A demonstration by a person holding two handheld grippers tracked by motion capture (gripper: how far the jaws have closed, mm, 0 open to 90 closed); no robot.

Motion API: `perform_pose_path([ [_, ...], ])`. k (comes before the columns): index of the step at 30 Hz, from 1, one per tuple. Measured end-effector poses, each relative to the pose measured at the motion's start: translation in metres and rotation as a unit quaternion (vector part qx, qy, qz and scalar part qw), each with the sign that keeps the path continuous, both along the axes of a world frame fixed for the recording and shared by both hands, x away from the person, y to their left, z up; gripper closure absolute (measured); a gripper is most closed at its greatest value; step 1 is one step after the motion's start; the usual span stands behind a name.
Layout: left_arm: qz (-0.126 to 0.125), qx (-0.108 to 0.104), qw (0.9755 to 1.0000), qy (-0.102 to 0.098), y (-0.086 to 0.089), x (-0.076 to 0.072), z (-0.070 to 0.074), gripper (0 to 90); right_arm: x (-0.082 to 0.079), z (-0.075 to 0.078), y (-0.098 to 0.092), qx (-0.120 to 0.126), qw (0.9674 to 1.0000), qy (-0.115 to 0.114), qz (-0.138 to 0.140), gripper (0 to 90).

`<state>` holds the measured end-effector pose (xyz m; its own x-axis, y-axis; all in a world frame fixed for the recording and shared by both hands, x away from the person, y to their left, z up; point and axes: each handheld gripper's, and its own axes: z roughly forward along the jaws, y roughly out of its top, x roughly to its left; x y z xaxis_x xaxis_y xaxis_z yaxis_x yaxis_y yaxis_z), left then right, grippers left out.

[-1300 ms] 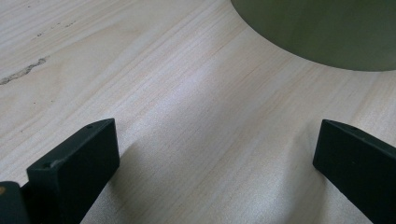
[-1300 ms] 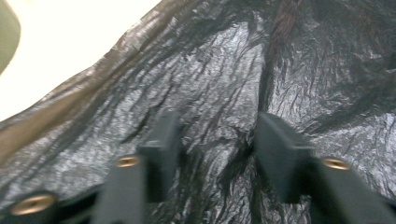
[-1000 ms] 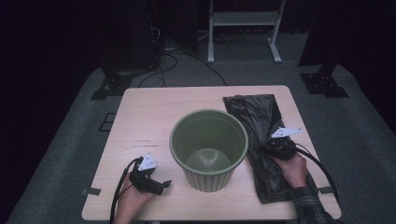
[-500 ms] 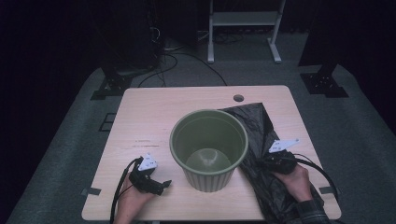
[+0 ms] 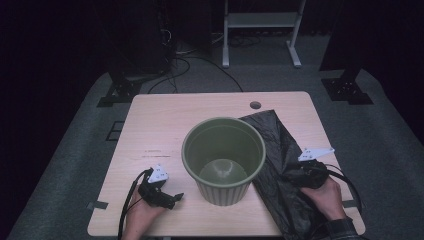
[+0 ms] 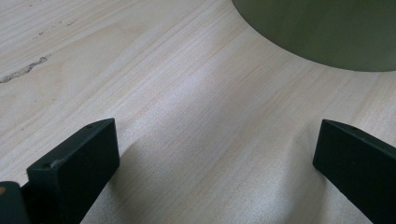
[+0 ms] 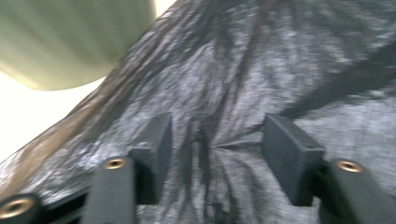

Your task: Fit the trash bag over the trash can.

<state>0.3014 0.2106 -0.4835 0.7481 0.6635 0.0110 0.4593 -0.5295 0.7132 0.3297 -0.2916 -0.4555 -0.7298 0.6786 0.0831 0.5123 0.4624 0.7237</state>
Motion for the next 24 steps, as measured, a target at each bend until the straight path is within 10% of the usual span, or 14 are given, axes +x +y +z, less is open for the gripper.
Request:
perform_pose_path([
  [6,0.000,0.000,1.0000,0.000,0.000,0.000,0.000,0.0,0.011,0.006,-0.012,-0.027,0.9973,-0.024,-0.064,9.3],
  [24,0.000,0.000,1.0000,0.000,0.000,0.000,0.000,0.0,0.041,-0.026,-0.038,-0.019,0.9925,0.007,-0.121,9.5],
])
